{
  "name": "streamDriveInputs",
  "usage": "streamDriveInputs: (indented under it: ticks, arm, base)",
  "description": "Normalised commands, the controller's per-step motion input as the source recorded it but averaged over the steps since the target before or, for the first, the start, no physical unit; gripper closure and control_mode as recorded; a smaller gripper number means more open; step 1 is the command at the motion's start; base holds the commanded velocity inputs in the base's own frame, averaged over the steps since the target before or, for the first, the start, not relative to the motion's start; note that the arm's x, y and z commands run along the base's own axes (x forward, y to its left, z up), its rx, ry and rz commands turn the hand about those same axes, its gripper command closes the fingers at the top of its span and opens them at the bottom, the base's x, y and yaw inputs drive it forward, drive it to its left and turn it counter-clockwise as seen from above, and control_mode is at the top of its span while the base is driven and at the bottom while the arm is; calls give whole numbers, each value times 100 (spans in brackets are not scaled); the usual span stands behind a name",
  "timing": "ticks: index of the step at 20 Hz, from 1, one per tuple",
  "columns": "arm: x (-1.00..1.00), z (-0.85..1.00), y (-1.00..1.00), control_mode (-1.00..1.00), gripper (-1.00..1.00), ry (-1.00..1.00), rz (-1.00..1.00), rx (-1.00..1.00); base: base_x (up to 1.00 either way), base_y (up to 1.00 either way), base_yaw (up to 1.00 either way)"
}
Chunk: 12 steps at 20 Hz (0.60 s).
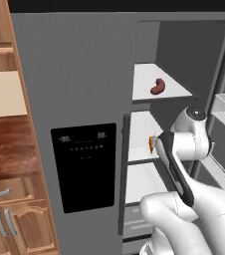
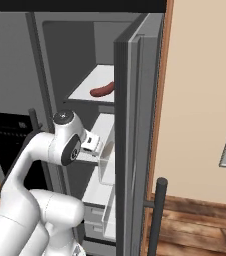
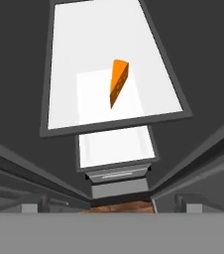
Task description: Retrieve the sausage and cheese from the fridge and place them on the cutting board on the counter.
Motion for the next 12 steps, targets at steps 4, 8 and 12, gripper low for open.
streamDriveInputs:
  ticks: [4, 8, 12]
  arm:
    - [43, -1, -14, -100, -100, 0, 4, -1]
    - [50, -9, 0, -100, -100, -3, 3, 0]
    - [13, -31, 1, -100, -100, -9, 1, 0]
  base:
    - [0, 0, 0]
    - [0, 0, 0]
    - [0, 0, 0]
